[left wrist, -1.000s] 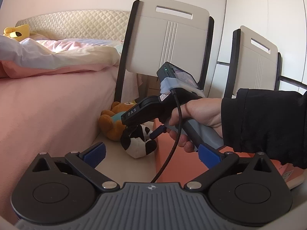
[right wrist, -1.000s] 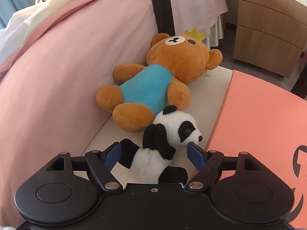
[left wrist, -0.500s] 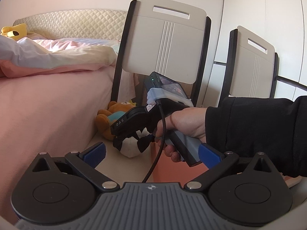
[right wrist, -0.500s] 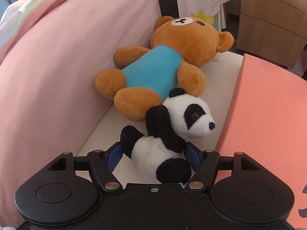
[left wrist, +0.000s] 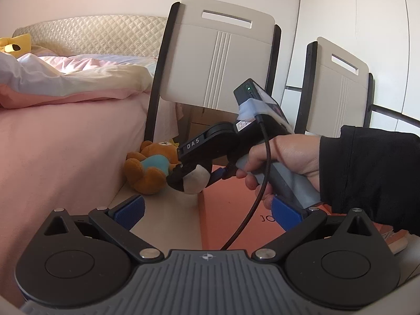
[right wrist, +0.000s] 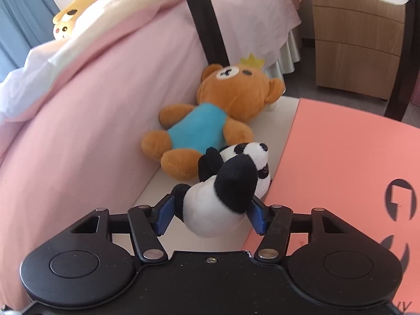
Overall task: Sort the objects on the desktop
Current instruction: 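Lift the panda plush with the right gripper and carry it toward the open shoebox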
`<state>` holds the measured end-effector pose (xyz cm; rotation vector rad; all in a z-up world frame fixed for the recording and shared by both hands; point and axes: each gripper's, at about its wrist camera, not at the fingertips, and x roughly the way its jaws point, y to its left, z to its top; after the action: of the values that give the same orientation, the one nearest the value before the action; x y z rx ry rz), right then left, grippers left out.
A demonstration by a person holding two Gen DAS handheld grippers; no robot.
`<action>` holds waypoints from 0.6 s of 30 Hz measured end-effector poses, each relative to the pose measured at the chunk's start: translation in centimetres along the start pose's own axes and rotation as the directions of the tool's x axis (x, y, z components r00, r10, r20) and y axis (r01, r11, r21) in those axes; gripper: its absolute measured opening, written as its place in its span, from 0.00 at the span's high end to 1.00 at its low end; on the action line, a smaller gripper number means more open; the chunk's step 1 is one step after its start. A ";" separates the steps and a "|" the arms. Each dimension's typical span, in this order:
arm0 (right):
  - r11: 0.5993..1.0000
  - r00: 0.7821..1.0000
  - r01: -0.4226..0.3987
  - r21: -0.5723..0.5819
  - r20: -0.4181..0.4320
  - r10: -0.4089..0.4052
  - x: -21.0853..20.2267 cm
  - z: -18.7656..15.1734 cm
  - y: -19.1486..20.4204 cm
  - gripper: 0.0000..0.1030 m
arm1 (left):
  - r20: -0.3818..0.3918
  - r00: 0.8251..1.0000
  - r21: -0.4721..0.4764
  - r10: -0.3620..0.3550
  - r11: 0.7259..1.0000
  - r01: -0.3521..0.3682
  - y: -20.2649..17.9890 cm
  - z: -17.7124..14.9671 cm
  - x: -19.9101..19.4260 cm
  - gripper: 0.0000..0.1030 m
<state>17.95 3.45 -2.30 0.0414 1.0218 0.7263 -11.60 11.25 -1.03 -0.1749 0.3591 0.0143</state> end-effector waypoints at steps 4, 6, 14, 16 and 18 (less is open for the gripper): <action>1.000 1.000 -0.012 -0.004 0.024 0.012 -1.7 -0.1 -0.7 0.46 | -0.001 1.000 0.006 -0.018 1.000 0.018 -0.4 -0.1 -0.1 0.00; 1.000 0.999 -0.021 0.000 0.024 0.021 -2.1 -0.5 -0.9 0.46 | -0.002 1.000 0.010 -0.028 1.000 0.028 -0.7 -0.2 -0.1 0.00; 0.998 0.997 -0.056 0.001 0.058 0.056 -5.3 -1.7 -1.0 0.59 | 0.003 0.999 0.035 -0.035 0.999 0.035 -1.0 -0.4 -0.2 0.00; 0.999 0.997 -0.044 -0.008 0.061 0.044 -6.2 -1.9 -1.2 0.59 | 0.001 1.000 0.033 -0.028 0.999 0.028 -0.9 -0.4 -0.1 0.00; 1.000 0.998 -0.030 0.000 0.058 0.030 -6.6 -2.0 -1.9 0.59 | 0.000 1.000 0.029 -0.025 0.999 0.025 -0.8 -0.3 -0.1 0.00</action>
<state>15.29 -2.33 0.91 0.0781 0.9678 0.7480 -11.73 10.43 -1.17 -0.1509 0.3567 -0.0155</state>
